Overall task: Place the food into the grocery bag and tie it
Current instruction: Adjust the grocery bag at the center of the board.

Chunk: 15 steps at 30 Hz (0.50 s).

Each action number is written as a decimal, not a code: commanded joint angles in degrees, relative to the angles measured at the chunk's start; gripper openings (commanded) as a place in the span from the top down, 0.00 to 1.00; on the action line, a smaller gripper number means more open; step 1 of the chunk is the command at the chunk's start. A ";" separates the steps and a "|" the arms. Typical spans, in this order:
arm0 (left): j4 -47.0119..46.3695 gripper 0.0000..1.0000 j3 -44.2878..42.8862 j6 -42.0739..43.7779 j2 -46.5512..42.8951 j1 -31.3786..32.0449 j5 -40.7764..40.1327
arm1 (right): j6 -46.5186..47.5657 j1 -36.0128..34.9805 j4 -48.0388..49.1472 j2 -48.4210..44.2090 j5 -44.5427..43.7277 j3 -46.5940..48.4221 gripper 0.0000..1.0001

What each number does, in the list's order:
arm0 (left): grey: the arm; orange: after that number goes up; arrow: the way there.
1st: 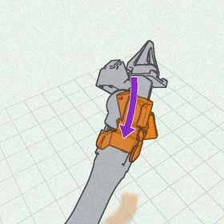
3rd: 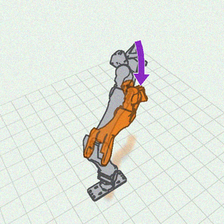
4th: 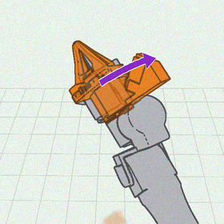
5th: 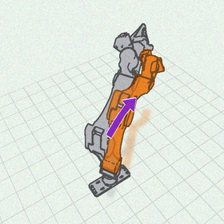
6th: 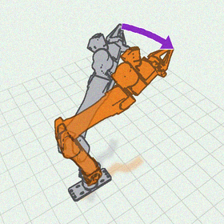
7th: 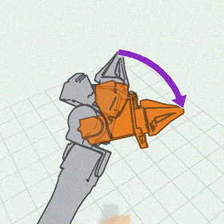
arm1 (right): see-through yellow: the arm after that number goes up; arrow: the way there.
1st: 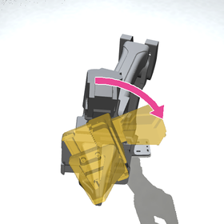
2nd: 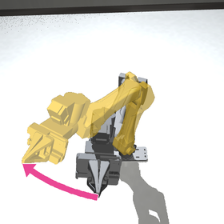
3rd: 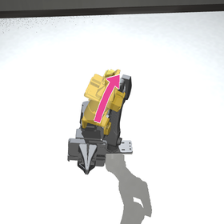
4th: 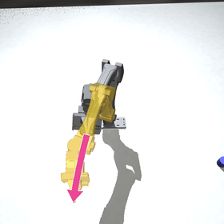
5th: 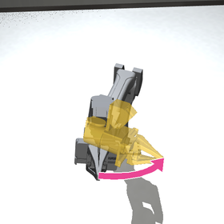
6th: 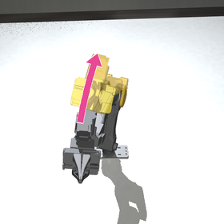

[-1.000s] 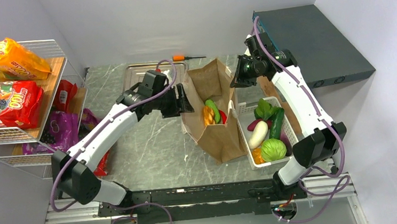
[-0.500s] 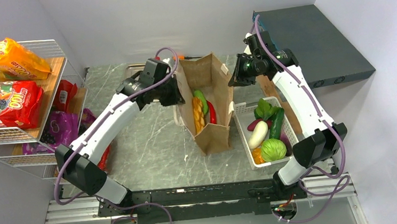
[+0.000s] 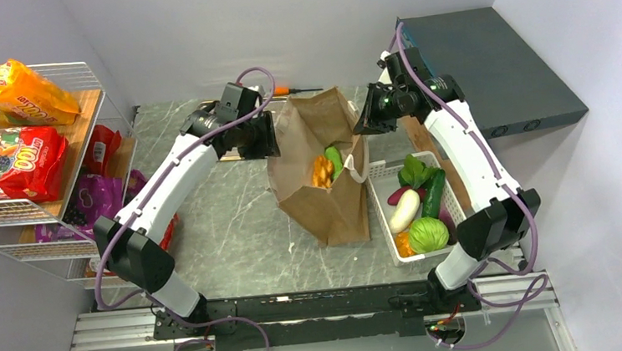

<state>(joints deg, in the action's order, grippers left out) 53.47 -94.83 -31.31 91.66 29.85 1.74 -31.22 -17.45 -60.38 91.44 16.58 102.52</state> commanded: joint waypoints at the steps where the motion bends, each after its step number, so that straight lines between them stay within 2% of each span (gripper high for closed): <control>1: -0.60 0.38 -2.94 2.79 -1.64 -0.19 0.98 | -1.11 -0.27 2.65 0.73 1.72 5.24 1.00; 2: 0.21 0.27 -3.98 3.09 -1.65 -0.14 0.27 | -1.30 -0.36 2.64 1.14 1.70 5.73 1.00; 4: 1.52 0.11 -5.51 3.92 -1.93 -0.14 -0.85 | -2.03 -0.70 2.36 2.10 1.80 6.71 1.00; 6: 1.65 0.07 -6.22 5.07 -2.72 -0.14 -1.41 | -2.05 -1.06 1.65 3.48 2.27 7.85 1.00; 7: 1.02 0.02 -5.90 5.60 -3.53 -0.14 -1.60 | -1.96 -1.38 1.11 4.25 2.25 8.40 1.00; 13: -4.20 0.01 0.96 3.22 -11.70 -0.82 -12.73 | -1.80 -2.67 0.46 5.98 1.14 9.54 1.00; 15: -8.27 0.01 4.68 4.91 -15.67 -0.81 -13.33 | -1.90 -2.61 0.31 6.54 0.88 9.74 1.00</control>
<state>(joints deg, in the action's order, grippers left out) 52.12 -94.76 -27.90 84.07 29.45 -5.13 -32.21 -19.73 -60.80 97.84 17.08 109.14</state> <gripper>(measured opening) 0.993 0.013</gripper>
